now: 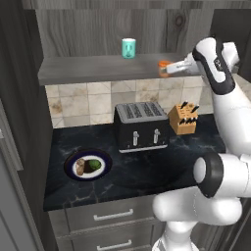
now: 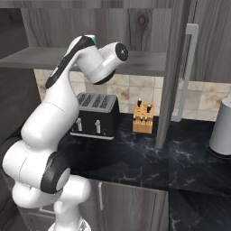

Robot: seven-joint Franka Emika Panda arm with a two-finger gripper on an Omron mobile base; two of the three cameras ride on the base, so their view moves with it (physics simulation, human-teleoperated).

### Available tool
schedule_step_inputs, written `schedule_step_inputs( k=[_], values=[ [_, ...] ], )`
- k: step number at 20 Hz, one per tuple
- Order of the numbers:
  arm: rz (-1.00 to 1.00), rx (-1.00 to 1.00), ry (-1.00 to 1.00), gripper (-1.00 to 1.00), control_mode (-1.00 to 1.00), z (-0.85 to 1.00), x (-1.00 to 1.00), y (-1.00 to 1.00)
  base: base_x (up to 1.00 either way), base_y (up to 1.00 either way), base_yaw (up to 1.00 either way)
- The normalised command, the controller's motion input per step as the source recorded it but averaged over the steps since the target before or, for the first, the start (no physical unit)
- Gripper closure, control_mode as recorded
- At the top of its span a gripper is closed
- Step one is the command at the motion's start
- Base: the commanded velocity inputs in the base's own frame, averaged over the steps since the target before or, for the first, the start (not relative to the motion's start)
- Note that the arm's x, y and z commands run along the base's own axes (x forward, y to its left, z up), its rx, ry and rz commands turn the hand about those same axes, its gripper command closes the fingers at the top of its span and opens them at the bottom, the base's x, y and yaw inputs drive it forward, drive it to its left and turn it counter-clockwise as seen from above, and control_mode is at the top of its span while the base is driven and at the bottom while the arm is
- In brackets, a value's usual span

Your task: Pick the avocado and bread from the counter and place them on the plate. Then pick the jam from the cabinet and place it next to the plate. Lastly close the cabinet door.

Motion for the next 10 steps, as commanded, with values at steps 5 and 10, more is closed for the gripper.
schedule_step_inputs(
  k=[5,10],
  values=[
    [0.14,0.03,0.00,1.00,-1.00,0.00,-0.57,0.00,0.00,0.00,0.00],
    [0.13,0.00,0.00,1.00,-1.00,-0.01,-0.41,0.02,0.00,0.00,0.00]
  ],
)
